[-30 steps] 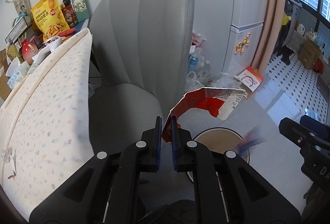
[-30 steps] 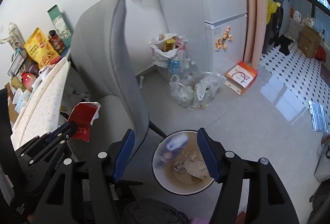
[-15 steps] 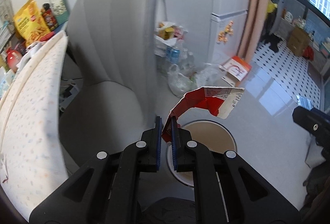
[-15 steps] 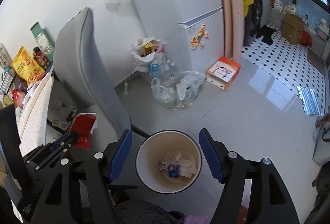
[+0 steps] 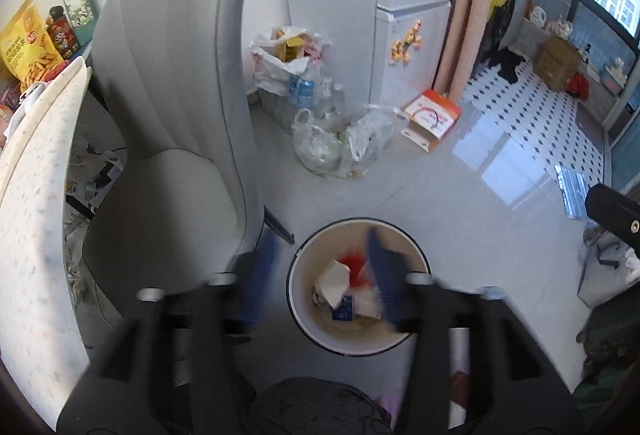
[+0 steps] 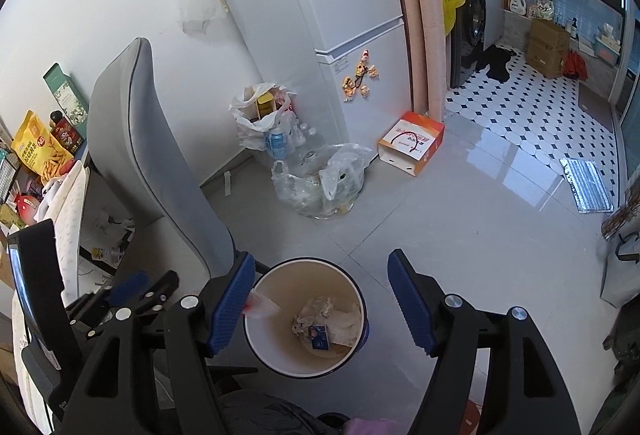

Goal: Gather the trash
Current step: 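Open the left gripper to drop the red-and-white wrapper into the bin, then move both open grippers back over the blister pack and scrap on the bed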

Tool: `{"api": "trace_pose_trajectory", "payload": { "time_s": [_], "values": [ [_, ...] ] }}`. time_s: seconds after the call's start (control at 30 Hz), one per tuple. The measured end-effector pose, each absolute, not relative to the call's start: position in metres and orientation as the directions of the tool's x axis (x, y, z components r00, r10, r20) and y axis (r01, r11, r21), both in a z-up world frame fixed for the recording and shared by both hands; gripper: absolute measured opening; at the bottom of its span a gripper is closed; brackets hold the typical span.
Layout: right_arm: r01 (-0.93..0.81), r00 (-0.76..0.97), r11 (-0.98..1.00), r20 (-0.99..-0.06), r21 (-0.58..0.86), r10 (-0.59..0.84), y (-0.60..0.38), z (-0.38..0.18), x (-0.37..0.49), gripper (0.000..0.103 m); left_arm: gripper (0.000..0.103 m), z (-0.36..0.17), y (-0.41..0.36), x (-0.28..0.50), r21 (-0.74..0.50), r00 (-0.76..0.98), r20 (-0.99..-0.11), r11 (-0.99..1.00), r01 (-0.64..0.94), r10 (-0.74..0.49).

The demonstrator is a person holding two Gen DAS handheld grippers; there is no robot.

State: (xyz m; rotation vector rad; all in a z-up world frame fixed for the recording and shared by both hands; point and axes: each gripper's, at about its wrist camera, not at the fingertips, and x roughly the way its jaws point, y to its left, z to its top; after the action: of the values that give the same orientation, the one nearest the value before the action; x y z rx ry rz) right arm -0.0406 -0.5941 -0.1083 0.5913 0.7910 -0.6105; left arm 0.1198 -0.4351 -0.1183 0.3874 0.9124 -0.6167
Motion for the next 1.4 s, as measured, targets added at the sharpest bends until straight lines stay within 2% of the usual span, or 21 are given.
{"api": "trace_pose_trajectory", "payload": {
  "time_s": [0.1, 0.27, 0.4, 0.73, 1.4],
  "values": [
    [0.688, 0.558, 0.680, -0.784, 0.254, -0.271, -0.592, -0.107, -0.040, 0.069, 0.058, -0.113, -0.433, 0.120, 0.058, 0.470, -0.820, 0.770, 0.635, -0.326],
    [0.670, 0.577, 0.698, -0.769, 0.254, -0.274, -0.582, -0.097, -0.035, 0.080, 0.085, -0.097, -0.418, 0.122, 0.079, 0.523, -0.790, 0.793, 0.604, -0.320],
    [0.640, 0.600, 0.725, -0.756, 0.255, -0.264, -0.567, -0.087, -0.025, 0.085, 0.093, -0.080, -0.396, 0.126, 0.081, 0.563, -0.766, 0.824, 0.561, -0.309],
    [0.531, 0.657, 0.811, -0.725, 0.247, -0.209, -0.500, -0.057, 0.010, 0.095, 0.097, -0.043, -0.307, 0.140, 0.060, 0.653, -0.712, 0.904, 0.423, -0.258],
    [0.287, 0.734, 0.942, -0.671, 0.176, -0.098, -0.324, 0.004, 0.046, 0.095, 0.097, 0.002, -0.109, 0.132, -0.022, 0.765, -0.627, 0.985, 0.174, -0.149]
  ]
}}
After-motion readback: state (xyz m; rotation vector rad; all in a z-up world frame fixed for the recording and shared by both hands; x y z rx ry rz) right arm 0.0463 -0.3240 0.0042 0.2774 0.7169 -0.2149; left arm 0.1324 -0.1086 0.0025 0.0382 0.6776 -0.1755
